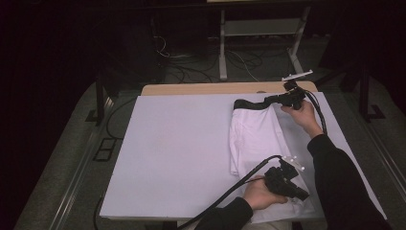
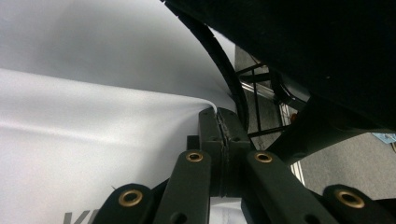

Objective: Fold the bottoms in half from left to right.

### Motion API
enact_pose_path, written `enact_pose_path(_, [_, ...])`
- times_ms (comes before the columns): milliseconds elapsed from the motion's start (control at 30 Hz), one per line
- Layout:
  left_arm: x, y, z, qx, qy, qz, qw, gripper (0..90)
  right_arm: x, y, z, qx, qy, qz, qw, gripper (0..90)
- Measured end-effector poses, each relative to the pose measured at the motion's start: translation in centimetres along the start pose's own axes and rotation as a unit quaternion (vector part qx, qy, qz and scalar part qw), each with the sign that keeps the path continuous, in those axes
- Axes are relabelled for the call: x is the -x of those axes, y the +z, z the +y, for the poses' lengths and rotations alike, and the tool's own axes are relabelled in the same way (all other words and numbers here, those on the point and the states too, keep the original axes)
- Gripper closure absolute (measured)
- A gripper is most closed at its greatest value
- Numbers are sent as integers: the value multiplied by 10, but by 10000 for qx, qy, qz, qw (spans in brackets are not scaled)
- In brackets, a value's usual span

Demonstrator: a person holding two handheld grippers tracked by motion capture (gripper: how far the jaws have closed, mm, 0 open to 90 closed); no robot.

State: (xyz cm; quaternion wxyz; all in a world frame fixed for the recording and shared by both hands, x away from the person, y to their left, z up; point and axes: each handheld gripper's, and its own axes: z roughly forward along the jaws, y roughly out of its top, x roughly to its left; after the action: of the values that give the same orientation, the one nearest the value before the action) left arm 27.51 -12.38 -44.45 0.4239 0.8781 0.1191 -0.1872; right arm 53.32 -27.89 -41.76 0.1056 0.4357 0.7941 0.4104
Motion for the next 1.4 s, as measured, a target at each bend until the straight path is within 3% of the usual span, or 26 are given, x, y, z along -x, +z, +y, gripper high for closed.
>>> enact_pose_path(233, [-3,5,1,-19,-57,-63,10000,884,2,-1,0,-17,3,-60,10000,851])
enact_pose_path(300, [-4,6,0,29,-67,-133,9999,828,2,-2,0,-38,36,-98,9999,836])
enact_pose_path(367, [-4,7,0,59,-86,-195,9998,744,4,-4,0,-71,198,-46,9998,724])
enact_pose_path(433, [-2,6,0,102,-35,-135,9999,691,5,-6,-1,-68,356,54,9993,674])
enact_pose_path(533, [0,2,2,178,11,-71,9998,576,2,-12,-1,9,312,-12,9995,550])
enact_pose_path(633, [5,-3,3,309,93,199,9993,430,0,-18,-1,128,305,11,9995,390])
enact_pose_path(767, [9,-9,4,398,186,497,9978,279,-3,-24,-2,206,230,30,9995,249])
enact_pose_path(1033, [4,-24,5,544,170,434,9974,118,-9,-30,-4,275,149,147,9994,40])
enact_pose_path(1233, [0,-36,6,610,172,485,9968,9,-12,-33,-6,343,134,187,9991,0])
enact_pose_path(1400, [-2,-45,5,588,164,584,9964,0,-15,-35,-8,396,139,216,9989,0])
